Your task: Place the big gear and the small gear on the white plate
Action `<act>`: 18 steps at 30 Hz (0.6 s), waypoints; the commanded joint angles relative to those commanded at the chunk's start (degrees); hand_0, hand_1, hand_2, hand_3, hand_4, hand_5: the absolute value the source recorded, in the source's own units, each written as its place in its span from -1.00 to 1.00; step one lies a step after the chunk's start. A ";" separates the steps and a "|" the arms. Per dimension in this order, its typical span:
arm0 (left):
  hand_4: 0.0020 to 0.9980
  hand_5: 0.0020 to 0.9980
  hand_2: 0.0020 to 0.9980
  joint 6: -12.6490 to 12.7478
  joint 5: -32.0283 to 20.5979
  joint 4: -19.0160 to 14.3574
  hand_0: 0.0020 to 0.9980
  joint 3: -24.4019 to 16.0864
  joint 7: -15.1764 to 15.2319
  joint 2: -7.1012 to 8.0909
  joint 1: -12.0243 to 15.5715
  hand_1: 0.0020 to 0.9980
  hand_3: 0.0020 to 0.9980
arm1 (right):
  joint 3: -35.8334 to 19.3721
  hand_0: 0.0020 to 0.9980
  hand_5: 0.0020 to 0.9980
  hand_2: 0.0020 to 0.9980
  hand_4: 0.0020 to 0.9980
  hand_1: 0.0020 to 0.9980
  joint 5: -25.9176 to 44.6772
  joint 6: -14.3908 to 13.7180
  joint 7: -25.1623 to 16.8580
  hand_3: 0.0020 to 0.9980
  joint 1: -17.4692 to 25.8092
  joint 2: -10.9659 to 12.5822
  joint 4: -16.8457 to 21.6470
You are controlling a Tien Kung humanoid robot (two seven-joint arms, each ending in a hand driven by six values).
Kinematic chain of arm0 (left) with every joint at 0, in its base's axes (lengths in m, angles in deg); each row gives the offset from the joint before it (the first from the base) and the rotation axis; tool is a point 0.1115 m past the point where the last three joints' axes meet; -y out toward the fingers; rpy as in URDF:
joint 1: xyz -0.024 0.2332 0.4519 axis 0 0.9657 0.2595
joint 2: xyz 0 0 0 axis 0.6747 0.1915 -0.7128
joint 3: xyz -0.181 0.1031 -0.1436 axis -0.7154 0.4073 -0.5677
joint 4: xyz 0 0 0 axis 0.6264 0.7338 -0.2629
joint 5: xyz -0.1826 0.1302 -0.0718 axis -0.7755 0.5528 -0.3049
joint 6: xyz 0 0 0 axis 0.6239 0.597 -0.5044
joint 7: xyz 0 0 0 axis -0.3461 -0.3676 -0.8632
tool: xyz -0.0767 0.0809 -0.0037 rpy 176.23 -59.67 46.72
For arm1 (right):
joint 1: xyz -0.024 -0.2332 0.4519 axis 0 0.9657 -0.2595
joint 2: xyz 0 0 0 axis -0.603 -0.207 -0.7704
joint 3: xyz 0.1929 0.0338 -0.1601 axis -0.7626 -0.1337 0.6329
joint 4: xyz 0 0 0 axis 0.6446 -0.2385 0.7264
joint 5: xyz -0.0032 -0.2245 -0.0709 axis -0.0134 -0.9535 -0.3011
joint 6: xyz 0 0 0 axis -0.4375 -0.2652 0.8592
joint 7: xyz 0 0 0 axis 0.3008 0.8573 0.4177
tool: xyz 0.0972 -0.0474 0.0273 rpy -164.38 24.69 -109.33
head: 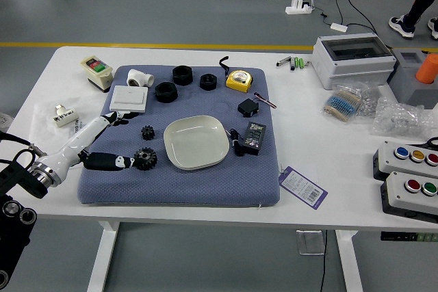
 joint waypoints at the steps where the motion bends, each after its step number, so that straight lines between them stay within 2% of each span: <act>1: 1.00 -0.74 0.80 0.05 0.46 0.16 0.61 0.33 -0.11 0.13 -0.27 0.64 0.70 | -0.01 0.38 0.27 0.50 0.57 0.41 0.01 -0.01 0.00 0.13 -0.01 0.00 0.00; 5: 1.00 -0.74 0.80 0.83 3.14 1.37 0.61 3.02 -0.53 0.95 -2.37 0.64 0.70 | -0.07 0.38 0.27 0.50 0.57 0.41 0.06 -0.05 -0.02 0.13 -0.08 0.04 0.00; 6: 1.00 -0.81 0.66 1.15 3.91 1.76 0.47 3.77 -0.66 1.11 -3.01 0.52 0.67 | -0.03 0.38 0.27 0.50 0.57 0.41 0.10 -0.06 -0.01 0.13 -0.11 0.06 0.00; 9: 1.00 -0.81 0.66 1.82 5.26 2.65 0.47 5.54 -0.98 1.41 -4.50 0.52 0.67 | 0.03 0.38 0.27 0.50 0.57 0.41 0.15 -0.10 -0.01 0.13 -0.20 0.09 0.00; 17: 1.00 -0.82 0.61 2.56 6.53 3.70 0.43 8.73 -1.50 1.79 -6.56 0.47 0.66 | 0.13 0.38 0.27 0.50 0.57 0.41 0.26 -0.16 0.01 0.13 -0.35 0.13 0.00; 18: 0.99 -0.82 0.47 2.66 6.65 3.87 0.34 9.11 -1.58 1.84 -6.72 0.36 0.59 | 0.14 0.38 0.27 0.50 0.57 0.41 0.27 -0.17 0.00 0.13 -0.36 0.14 0.00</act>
